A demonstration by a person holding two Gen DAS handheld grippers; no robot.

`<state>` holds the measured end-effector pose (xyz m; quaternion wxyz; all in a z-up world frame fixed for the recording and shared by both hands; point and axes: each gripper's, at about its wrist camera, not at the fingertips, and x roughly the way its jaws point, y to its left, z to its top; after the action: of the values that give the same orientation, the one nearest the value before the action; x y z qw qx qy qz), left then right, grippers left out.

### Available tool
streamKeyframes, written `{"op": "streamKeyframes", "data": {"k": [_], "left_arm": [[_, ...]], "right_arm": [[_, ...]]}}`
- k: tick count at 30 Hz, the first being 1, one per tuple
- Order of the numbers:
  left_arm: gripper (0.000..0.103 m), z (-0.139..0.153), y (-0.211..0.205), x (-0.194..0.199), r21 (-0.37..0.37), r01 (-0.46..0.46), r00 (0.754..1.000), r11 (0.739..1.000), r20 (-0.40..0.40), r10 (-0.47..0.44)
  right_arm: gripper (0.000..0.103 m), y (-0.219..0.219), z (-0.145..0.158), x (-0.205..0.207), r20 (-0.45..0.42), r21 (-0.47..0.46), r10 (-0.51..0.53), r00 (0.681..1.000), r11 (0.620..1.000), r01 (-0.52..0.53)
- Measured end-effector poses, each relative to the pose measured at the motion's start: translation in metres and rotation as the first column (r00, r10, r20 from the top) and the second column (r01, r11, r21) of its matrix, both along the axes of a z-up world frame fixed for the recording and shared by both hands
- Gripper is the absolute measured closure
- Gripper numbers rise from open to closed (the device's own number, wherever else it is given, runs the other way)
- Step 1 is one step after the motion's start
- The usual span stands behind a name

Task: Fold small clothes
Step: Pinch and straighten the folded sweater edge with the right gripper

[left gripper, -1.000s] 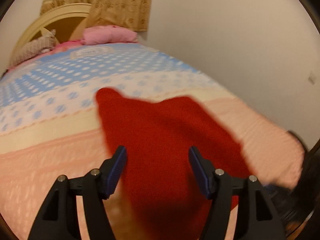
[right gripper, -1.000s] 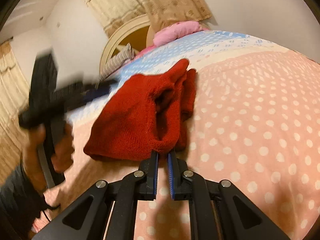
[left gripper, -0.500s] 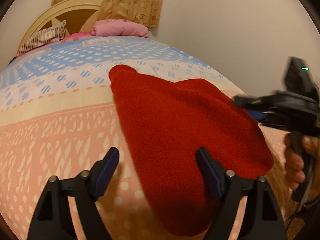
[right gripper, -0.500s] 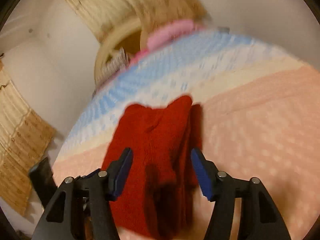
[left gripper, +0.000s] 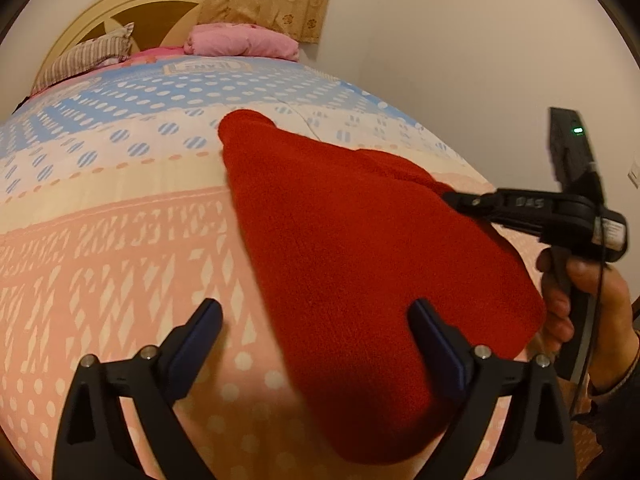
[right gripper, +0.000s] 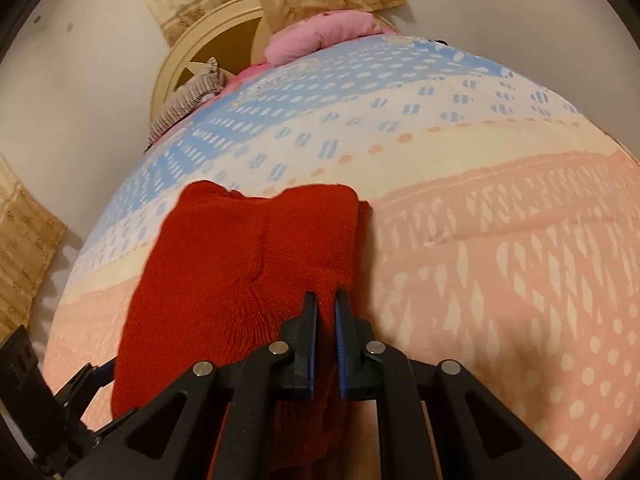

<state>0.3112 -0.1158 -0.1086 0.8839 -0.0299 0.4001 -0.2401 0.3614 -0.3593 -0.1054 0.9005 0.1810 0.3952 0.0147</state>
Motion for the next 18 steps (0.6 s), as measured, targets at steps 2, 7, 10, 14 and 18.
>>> {"op": "streamKeyframes", "data": {"k": [2,7,10,14,18], "left_arm": [[0.006,0.0,0.0,-0.001,-0.007,-0.006,1.0,1.0,-0.003,0.006],[0.006,0.007,-0.002,-0.007,0.0,-0.022,0.999,1.0,0.04,0.022],[0.006,0.012,0.005,-0.007,-0.039,-0.042,0.998,0.998,0.052,0.044],[0.006,0.002,0.002,0.0,-0.012,-0.044,0.999,0.999,0.017,0.044],[0.0,-0.012,-0.003,0.011,-0.008,-0.018,0.998,1.0,-0.052,0.018]], "right_arm": [[0.071,0.008,0.019,-0.01,0.059,-0.051,-0.009,0.998,0.999,0.013],[0.058,0.054,0.049,-0.014,0.163,-0.06,0.198,0.966,0.98,-0.191],[0.058,0.07,0.032,0.003,0.078,-0.037,0.273,0.959,0.962,-0.271],[0.059,0.05,-0.006,0.015,0.01,0.013,0.248,0.969,0.969,-0.248],[0.059,0.042,-0.003,0.007,0.042,0.032,0.276,0.96,0.96,-0.278]]}}
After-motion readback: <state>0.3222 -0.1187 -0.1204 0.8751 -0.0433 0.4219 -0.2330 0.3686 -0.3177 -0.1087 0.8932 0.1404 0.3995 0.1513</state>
